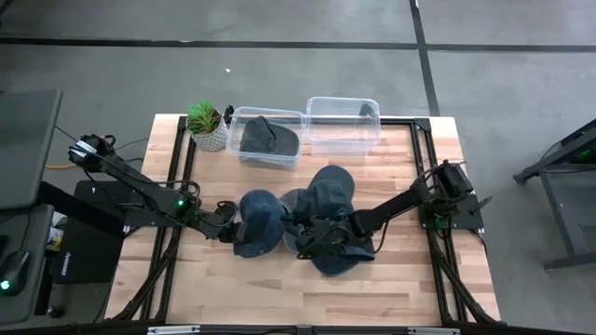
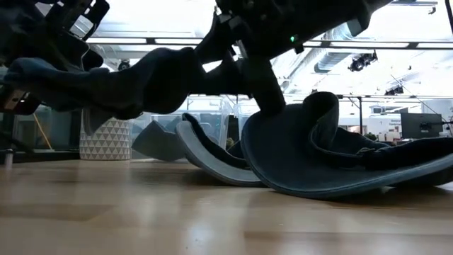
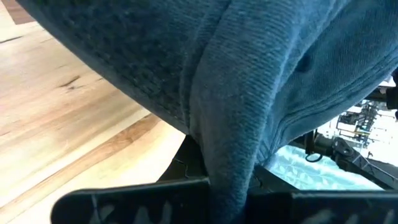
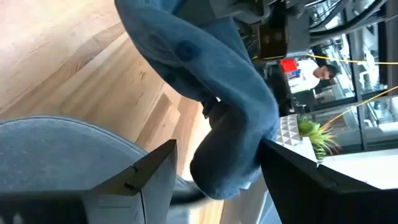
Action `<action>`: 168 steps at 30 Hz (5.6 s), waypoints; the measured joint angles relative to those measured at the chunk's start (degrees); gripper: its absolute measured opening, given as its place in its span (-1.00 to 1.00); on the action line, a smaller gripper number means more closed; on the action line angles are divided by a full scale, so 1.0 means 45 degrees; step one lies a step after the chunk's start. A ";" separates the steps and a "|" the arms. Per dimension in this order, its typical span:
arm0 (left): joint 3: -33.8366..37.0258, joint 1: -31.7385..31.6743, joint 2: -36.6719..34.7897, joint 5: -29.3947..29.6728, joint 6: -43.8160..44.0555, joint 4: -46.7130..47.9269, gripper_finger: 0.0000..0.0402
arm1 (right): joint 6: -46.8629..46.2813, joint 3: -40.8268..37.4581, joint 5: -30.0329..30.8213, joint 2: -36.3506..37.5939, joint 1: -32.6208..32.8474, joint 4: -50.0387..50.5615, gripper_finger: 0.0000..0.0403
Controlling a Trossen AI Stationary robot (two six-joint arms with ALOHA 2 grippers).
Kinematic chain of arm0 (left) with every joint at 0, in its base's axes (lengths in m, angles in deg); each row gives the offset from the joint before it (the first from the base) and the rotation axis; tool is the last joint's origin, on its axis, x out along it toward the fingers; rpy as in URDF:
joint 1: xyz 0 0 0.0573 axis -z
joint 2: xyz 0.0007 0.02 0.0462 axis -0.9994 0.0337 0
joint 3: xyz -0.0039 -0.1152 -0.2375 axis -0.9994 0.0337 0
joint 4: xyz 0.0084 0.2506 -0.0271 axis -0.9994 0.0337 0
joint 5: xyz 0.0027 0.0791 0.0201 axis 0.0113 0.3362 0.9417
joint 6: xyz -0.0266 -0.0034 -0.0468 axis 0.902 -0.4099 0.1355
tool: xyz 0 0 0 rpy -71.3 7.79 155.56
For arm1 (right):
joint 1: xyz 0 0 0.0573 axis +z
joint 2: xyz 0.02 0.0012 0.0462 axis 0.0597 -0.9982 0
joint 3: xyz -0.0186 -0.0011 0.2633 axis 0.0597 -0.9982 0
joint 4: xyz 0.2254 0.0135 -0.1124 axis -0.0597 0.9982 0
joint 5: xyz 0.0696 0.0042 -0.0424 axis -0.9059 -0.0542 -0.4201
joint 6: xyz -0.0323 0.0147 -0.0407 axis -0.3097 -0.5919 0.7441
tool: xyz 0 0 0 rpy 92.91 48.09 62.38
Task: Pick & Place hat
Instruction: Put the middle left blue cap into the right transparent bin
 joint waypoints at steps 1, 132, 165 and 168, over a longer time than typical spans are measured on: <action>0.0000 0.0000 0.0000 0.0000 0.0000 0.0017 -1.00 | 0.0000 0.0015 -0.0043 -0.0015 -0.0005 -0.0005 0.10; 0.0010 -0.0930 -0.3998 1.2927 -1.1032 -0.2200 0.24 | -1.9295 0.0107 -0.8511 0.6513 -1.0466 0.2409 -0.97; 0.0005 -1.0092 -0.3639 0.4230 -1.9000 -0.6541 0.24 | -2.6958 -0.3278 0.2474 0.8385 -0.9089 0.1519 -0.98; 0.0005 -1.0074 -0.3501 0.4180 -1.9000 -0.6473 0.24 | -2.7289 -0.3278 0.3947 0.8705 -0.7992 0.2257 -0.98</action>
